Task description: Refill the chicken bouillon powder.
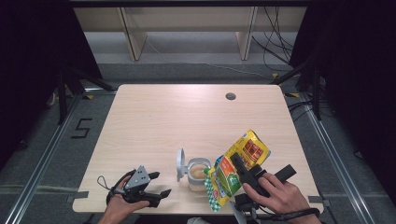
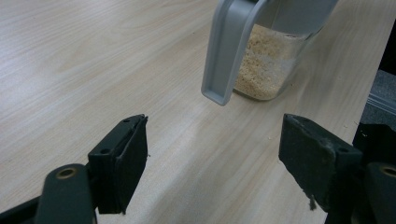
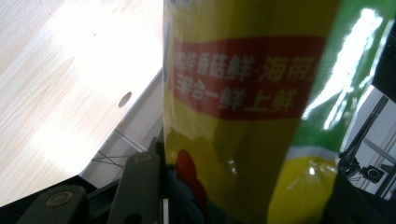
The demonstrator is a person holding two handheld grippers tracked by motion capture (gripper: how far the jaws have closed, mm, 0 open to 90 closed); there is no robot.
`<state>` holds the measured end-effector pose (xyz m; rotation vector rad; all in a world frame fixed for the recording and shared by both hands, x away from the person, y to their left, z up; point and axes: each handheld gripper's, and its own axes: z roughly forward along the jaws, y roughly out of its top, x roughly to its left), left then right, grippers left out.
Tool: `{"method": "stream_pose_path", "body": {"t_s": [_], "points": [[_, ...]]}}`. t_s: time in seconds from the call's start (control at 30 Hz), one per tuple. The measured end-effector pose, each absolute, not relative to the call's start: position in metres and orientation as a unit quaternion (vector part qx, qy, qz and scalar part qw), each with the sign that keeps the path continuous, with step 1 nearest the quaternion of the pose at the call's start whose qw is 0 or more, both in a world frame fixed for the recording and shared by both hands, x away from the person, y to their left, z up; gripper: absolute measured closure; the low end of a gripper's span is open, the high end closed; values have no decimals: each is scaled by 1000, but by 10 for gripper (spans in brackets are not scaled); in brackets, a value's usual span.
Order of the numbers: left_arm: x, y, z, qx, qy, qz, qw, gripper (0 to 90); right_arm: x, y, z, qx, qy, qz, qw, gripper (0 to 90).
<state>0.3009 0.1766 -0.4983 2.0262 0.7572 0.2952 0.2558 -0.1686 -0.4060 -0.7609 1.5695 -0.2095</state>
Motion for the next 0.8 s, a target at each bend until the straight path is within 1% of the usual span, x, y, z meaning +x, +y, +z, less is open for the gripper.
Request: {"method": "stream_pose_path", "body": {"t_s": [0.47,0.57,0.63,0.7,0.8], "points": [[301,177,-498,824,306,121,461,235,256,-169,-406,-332,687,-87,641,601],[302,177,-498,828,306,123,453,234,256,-169,-406,-333,686,-89,641,600],[301,176,-499,822,311,117,462,235,256,-169,-406,-332,687,-89,640,600],[302,177,-498,829,306,123,453,235,256,-169,-406,-331,687,-87,640,600],[301,176,-499,823,311,118,462,235,256,-170,-406,-330,687,-87,641,601]]}}
